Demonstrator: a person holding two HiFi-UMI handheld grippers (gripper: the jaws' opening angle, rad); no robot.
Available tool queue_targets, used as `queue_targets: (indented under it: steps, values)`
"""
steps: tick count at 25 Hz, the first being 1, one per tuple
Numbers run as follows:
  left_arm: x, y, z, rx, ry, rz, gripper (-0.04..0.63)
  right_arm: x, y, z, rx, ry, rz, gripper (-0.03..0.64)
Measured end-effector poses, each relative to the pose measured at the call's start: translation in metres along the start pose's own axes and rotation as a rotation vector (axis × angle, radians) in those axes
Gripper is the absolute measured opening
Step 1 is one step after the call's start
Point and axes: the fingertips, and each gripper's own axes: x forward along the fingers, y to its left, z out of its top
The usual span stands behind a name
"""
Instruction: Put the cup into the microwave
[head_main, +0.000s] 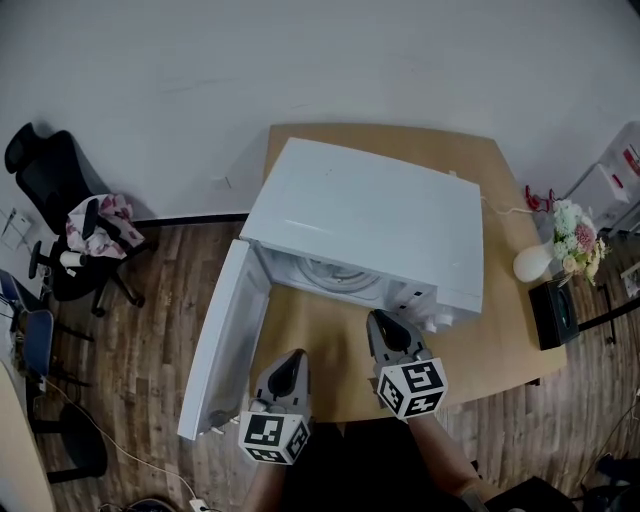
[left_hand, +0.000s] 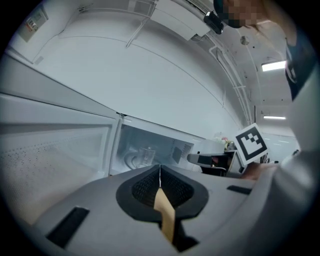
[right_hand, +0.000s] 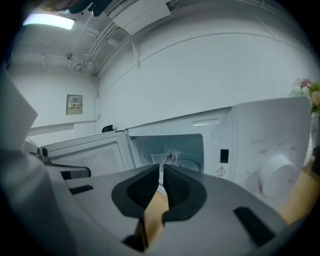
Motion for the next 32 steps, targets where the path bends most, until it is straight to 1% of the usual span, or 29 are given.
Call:
queue_targets:
  steps: [6, 11, 15, 20, 26, 32]
  values:
    - [0.010, -0.006, 0.006, 0.010, -0.004, -0.029, 0.006, -0.028, -0.014, 0.004, 0.039, -0.017, -0.045, -0.006]
    - [0.021, -0.019, 0.012, 0.010, -0.020, -0.067, 0.006, -0.057, -0.026, 0.009, 0.032, -0.036, -0.073, -0.006]
    - [0.031, -0.033, 0.013, 0.038, -0.011, -0.105, 0.006, -0.082, -0.045, 0.009, 0.043, -0.052, -0.128, -0.006]
    - [0.039, -0.043, 0.008, 0.076, 0.015, -0.124, 0.006, -0.097, -0.060, 0.003, -0.017, -0.040, -0.202, -0.006]
    - [0.048, -0.059, 0.007, 0.104, 0.031, -0.170, 0.006, -0.105, -0.066, 0.002, 0.004, -0.050, -0.210, -0.006]
    - [0.050, -0.067, 0.004, 0.113, 0.041, -0.195, 0.006, -0.105, -0.066, -0.002, 0.015, -0.043, -0.213, -0.006]
